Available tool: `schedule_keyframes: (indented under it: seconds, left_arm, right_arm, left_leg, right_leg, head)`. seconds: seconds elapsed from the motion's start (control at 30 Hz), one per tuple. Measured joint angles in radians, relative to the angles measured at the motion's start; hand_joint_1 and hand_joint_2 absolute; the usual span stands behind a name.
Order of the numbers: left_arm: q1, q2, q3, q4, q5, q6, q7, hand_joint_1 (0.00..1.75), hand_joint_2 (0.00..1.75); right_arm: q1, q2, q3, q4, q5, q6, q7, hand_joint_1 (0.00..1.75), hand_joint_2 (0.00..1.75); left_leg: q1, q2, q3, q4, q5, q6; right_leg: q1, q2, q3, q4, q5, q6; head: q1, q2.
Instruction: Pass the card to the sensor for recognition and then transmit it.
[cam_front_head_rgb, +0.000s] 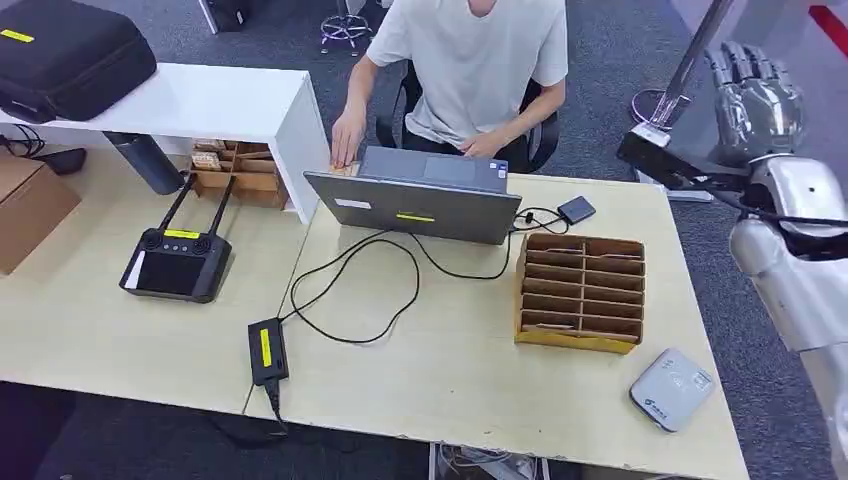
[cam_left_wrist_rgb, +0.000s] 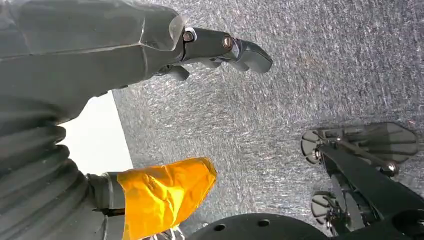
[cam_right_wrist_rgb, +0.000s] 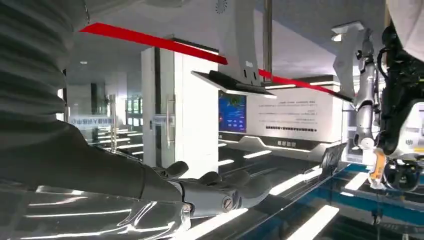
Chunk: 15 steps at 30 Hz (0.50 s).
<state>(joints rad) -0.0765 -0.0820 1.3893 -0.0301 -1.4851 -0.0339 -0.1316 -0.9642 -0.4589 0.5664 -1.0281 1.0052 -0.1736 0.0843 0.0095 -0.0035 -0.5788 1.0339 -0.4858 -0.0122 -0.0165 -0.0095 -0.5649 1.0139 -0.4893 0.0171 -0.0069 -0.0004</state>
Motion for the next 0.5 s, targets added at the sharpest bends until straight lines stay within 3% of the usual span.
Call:
schedule_keyframes:
  seconds: [0.17,0.2,0.27,0.3,0.5]
  left_arm:
    - [-0.001,0.0,0.001,0.0,-0.003,-0.018,-0.004,0.0,1.75]
    - [-0.001,0.0,0.002,0.0,-0.003,-0.018,-0.005,0.0,0.0]
    - [0.0,0.0,0.003,0.0,-0.003,-0.019,-0.006,0.0,0.0]
    - [0.0,0.0,0.003,0.0,-0.003,-0.019,-0.007,0.0,1.75]
    - [-0.009,-0.001,0.005,0.0,-0.007,0.028,-0.041,0.0,1.75]
  right_arm:
    - [-0.007,0.011,0.024,0.022,0.003,-0.003,-0.002,0.0,1.75]
    - [-0.007,0.011,0.028,0.026,0.002,-0.003,-0.003,0.0,1.75]
    - [-0.007,0.011,0.033,0.033,0.002,-0.005,-0.004,0.0,1.75]
    - [-0.007,0.013,0.037,0.036,0.002,-0.004,-0.006,0.0,1.75]
    - [-0.008,0.018,0.047,0.04,0.003,0.004,0.0,0.0,1.75]
  left_leg:
    - [0.0,0.0,0.0,0.0,0.0,0.0]
    - [0.0,0.0,0.0,0.0,0.0,0.0]
    - [0.0,0.0,0.0,0.0,0.0,0.0]
    - [0.0,0.0,0.0,0.0,0.0,0.0]
    - [0.0,0.0,0.0,0.0,0.0,0.0]
  right_leg:
    - [0.0,0.0,0.0,0.0,0.0,0.0]
    - [0.0,0.0,0.0,0.0,0.0,0.0]
    - [0.0,0.0,0.0,0.0,0.0,0.0]
    - [0.0,0.0,0.0,0.0,0.0,0.0]
    - [0.0,0.0,0.0,0.0,0.0,0.0]
  head:
    - [0.0,0.0]
    - [0.0,0.0]
    - [0.0,0.0]
    - [0.0,0.0]
    - [0.0,0.0]
